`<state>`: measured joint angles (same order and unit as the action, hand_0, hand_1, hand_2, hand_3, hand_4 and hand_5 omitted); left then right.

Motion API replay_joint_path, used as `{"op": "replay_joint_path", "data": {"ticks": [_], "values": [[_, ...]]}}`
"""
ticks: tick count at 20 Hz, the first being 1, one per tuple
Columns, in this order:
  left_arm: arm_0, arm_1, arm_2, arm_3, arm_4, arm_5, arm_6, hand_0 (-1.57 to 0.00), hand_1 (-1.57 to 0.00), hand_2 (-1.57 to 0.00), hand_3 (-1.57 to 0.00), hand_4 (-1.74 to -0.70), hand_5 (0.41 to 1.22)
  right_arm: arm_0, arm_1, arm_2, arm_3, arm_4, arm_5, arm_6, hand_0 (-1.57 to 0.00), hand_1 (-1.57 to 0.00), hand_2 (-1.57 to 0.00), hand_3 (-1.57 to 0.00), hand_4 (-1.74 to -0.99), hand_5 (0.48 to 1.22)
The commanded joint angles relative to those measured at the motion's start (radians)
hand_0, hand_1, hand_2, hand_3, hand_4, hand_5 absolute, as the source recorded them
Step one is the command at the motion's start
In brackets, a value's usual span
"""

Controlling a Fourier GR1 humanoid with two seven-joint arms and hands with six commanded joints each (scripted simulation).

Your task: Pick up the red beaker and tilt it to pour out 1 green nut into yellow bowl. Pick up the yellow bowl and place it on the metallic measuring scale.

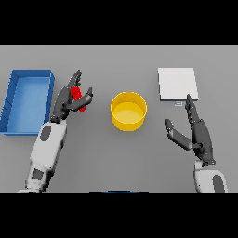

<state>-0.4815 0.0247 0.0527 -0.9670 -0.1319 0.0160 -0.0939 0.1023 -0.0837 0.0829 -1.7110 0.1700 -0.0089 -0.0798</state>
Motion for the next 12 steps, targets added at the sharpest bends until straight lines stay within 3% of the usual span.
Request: {"op": "replay_joint_path", "data": {"ticks": [1, 3, 5, 8, 10, 12], "values": [[-0.009, -0.018, 0.005, 0.013, 0.005, 0.014, 0.013, -0.25, -0.28, -0.31, -0.22, -1.44, 0.795, -0.001, -0.002, -0.003, -0.003, -0.004, 0.001, -0.008, 0.0, 0.0, 0.0, 0.0, -1.289, 0.684], [-0.017, -0.023, 0.014, 0.025, -0.007, 0.055, 0.012, -0.68, -0.7, -0.71, -0.71, -1.44, 0.949, 0.026, 0.0, 0.007, -0.012, -0.003, 0.009, -0.034, 0.0, 0.0, 0.0, 0.0, -1.285, 0.683], [-0.03, -0.032, 0.003, 0.044, -0.044, 0.089, -0.012, -1.0, -1.01, -1.02, -1.02, -1.44, 1.047, 0.007, -0.004, -0.006, -0.004, -0.009, 0.005, -0.012, 0.0, 0.0, 0.0, 0.0, -1.287, 0.684], [-0.024, -0.043, 0.013, 0.06, -0.051, 0.095, -0.091, -1.28, -1.29, -1.29, -1.29, -1.45, 1.132, 0.018, 0.007, 0.011, -0.011, 0.003, 0.004, -0.034, 0.0, 0.0, 0.0, 0.0, -1.293, 0.682], [-0.023, -0.039, 0.019, 0.051, -0.043, 0.102, -0.094, -1.38, -1.39, -1.39, -1.39, -1.55, 1.129, -0.003, 0.01, 0.011, -0.011, -0.009, 0.012, -0.008, 0.0, 0.0, 0.0, 0.0, -1.303, 0.682], [-0.027, -0.046, 0.012, 0.04, -0.025, 0.103, -0.092, -1.45, -1.45, -1.46, -1.45, -1.62, 1.117, -0.013, 0.003, 0.01, 0.011, 0.0, 0.013, -0.017, 0.0, 0.0, 0.0, 0.0, -1.288, 0.679]]}}
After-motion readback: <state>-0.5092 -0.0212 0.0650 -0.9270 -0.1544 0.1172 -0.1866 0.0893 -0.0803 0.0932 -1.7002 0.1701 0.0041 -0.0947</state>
